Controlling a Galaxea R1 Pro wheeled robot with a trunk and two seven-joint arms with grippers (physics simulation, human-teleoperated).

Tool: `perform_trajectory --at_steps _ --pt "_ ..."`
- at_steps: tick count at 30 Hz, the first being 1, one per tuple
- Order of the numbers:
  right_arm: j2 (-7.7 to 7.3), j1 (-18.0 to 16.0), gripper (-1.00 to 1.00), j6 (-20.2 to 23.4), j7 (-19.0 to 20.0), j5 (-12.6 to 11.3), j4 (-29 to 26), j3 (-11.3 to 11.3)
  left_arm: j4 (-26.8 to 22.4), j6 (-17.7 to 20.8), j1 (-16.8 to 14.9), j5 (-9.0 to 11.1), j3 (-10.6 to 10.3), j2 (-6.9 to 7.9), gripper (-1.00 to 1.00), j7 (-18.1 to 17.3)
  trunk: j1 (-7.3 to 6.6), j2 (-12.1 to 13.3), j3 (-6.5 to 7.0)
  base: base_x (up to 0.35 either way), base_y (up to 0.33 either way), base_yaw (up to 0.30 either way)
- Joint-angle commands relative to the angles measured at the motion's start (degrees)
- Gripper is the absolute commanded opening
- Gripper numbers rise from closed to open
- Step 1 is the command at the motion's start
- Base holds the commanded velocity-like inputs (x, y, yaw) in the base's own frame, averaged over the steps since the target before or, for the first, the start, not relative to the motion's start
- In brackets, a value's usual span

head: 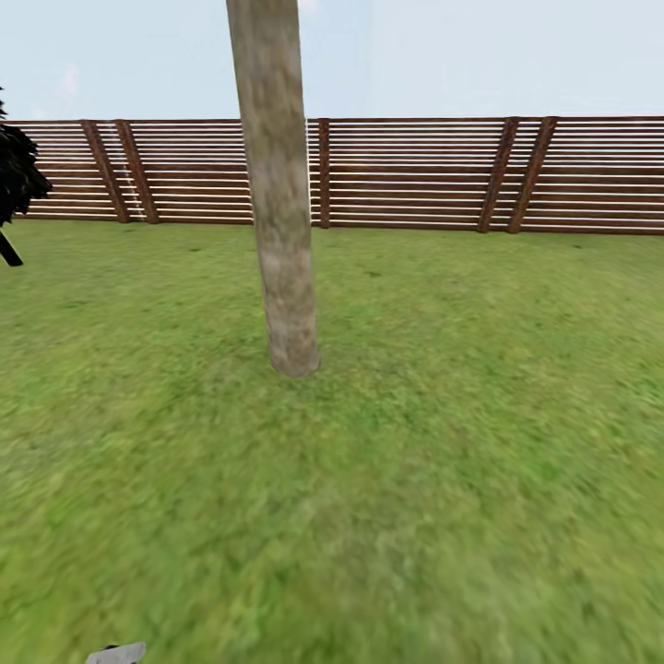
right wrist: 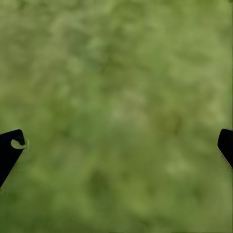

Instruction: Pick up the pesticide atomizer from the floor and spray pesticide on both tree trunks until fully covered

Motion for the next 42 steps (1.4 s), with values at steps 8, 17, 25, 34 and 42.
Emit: perform_trajectory --at_steps 8,17,25,34,42 --pt "-0.01 -0.02 1.00 -0.15 0.32 0.15 0.03 -0.48 -0.29 -0.12 0.21 0.50 0.21 -0.02 -1.00 -0.63 0.02 -0.02 -0.05 0.290 0.000 0.000" --pt "0.35 -0.02 1.00 -0.46 0.14 -0.37 -6.14 -0.94 0.04 -0.06 0.21 0.50 0.14 -0.16 -1.00 -0.33 0.02 -0.02 -0.05 0.290 0.000 0.000" --pt "0.31 -0.02 1.00 -0.50 0.63 -0.15 -8.85 -0.51 0.12 0.08 0.21 0.43 0.15 -0.23 -1.00 -0.12 0.02 -0.02 -0.05 0.260 0.000 0.000" --pt "0.01 -0.02 1.00 -0.51 0.67 -0.03 -8.94 -0.39 0.14 0.19 0.21 0.50 0.21 -0.26 -1.00 -0.04 0.02 -0.02 -0.05 0.014 0.000 0.156" --pt "-0.03 -0.02 1.00 -0.51 0.69 -0.03 -8.94 -0.38 0.14 0.20 0.21 0.50 0.21 -0.26 -1.00 -0.03 0.02 -0.02 -0.05 0.227 0.000 0.215"
